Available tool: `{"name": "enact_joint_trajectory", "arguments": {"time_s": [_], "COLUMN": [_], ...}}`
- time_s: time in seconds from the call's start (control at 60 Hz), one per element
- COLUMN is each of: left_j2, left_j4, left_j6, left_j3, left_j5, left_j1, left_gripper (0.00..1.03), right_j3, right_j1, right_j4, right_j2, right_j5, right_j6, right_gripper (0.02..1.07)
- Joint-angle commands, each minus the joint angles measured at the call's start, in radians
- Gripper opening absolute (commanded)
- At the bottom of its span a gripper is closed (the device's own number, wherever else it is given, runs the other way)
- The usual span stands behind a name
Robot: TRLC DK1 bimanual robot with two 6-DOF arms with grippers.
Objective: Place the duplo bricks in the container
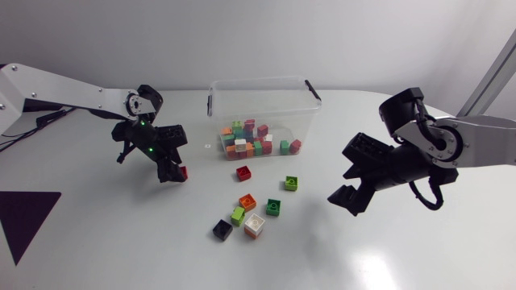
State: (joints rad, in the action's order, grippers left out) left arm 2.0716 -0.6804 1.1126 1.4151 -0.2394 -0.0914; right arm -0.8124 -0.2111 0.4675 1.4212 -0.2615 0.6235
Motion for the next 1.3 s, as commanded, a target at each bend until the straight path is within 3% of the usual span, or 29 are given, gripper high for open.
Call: {"name": "enact_joint_trajectory", "arguments": {"time_s": [0.0,0.167,0.2,0.3,0.417,0.883,1.183,1.217,1.283], "left_j2": [0.041,0.068,0.073,0.088,0.102,-0.027,-0.231,-0.243,-0.266], "left_j4": [-0.027,-0.071,-0.076,-0.108,-0.159,-0.295,-0.375,-0.378,-0.387], "left_j6": [0.055,0.075,0.076,0.085,0.084,0.102,0.096,0.089,0.07], "left_j3": [0.031,0.068,0.079,0.102,0.136,0.122,0.12,0.13,0.153], "left_j5": [-0.015,-0.014,-0.014,-0.014,-0.014,-0.009,-0.054,-0.066,-0.081], "left_j1": [0.013,0.018,0.016,0.01,0.002,-0.011,-0.077,-0.085,-0.11], "left_gripper": [0.69,0.58,0.5,0.37,0.3,0.27,0.27,0.27,0.27], "right_j3": [-0.03,-0.05,-0.051,-0.057,-0.074,-0.307,-0.447,-0.459,-0.479], "right_j1": [-0.014,-0.042,-0.054,-0.086,-0.114,-0.113,-0.113,-0.114,-0.114], "right_j4": [-0.012,-0.015,-0.017,-0.026,-0.038,-0.038,-0.018,-0.007,0.014], "right_j2": [0.038,0.073,0.079,0.105,0.147,0.43,0.585,0.598,0.621], "right_j5": [0.001,-0.001,-0.001,-0.005,-0.008,-0.074,-0.078,-0.078,-0.079], "right_j6": [0.031,0.048,0.056,0.074,0.108,0.223,0.265,0.269,0.282], "right_gripper": [0.99,0.92,0.91,0.87,0.87,0.88,0.87,0.85,0.7]}}
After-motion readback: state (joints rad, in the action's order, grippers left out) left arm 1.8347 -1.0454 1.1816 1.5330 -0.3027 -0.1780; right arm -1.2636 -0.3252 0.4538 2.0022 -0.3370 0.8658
